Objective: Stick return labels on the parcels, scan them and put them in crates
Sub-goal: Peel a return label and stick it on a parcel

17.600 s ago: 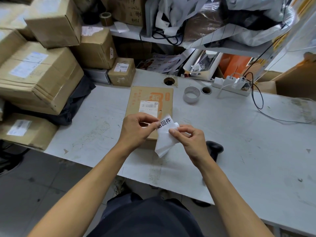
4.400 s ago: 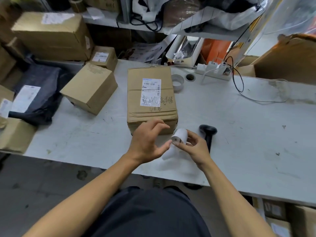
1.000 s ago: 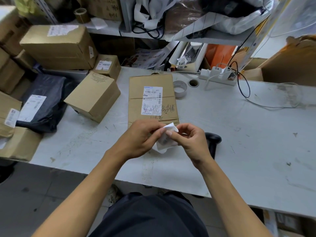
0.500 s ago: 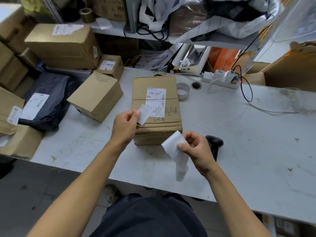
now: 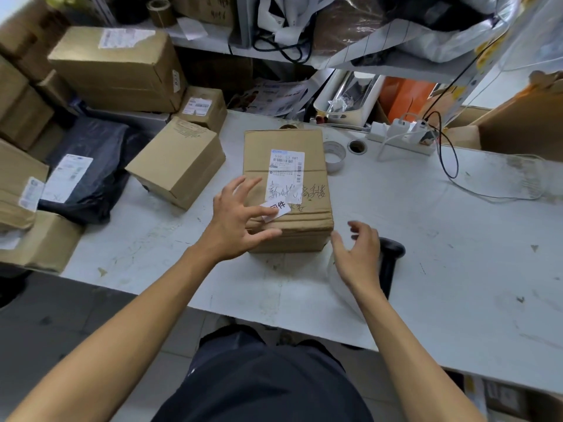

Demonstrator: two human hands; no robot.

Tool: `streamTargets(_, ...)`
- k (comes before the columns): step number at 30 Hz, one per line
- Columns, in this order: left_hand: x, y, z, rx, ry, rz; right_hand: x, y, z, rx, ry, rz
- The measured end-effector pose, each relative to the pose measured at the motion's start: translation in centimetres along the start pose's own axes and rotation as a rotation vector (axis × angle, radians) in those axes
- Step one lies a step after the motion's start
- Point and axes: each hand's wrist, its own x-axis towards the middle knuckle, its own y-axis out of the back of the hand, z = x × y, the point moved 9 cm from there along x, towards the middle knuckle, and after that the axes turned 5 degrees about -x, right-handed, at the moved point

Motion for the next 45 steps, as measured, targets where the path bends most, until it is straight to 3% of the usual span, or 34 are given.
streamTargets(2,-0.4,-0.3,-1.9,-0.224,0.263,0.029,1.3,-0.5,-1.5,0.178,-0.04,0.003)
streamTargets(4,-1.3,-1.6,-3.9,-0.528,0.573,0.033,2.6,-2.3,-2.9,0.307,-0.118,-0.12)
streamTargets(7,-1.5,-3.2,-4.3,-0.868,0.734,0.031,3.3,-4.3,-4.5,0.272,-0.162,-0.263)
streamTargets(11,-0.8,-2.5,-3.6,-0.942,0.697,0.048,2.7,-3.3,-5.5,0.257,-0.159,-0.2)
streamTargets(16,2.5,0.7,-0.5,-1.014,0.491,0.06,1.4,2.0,-8.0,0.314,-0.047,-0.031)
streamTargets(23,8.5,2.0,12.1,-1.176,0.209,-0.08,-2.6,15.3,-8.3,0.347,-0.001,0.304)
streamTargets(29,7.7,-4.8,24.7,-1.259,0.044,-0.358,-10.1,25.2,0.5,0.393,-0.093,0.558)
streamTargets(37,0.2,-17.3,42.8,-1.183,-0.042,-0.747,-23.0,35.9,17.3,0.447,-0.334,0.769)
streamTargets(45,-9.7,-30.2,55.8,-0.98,-0.062,-1.165,-35.7,40.0,32.6,0.517,-0.596,0.881)
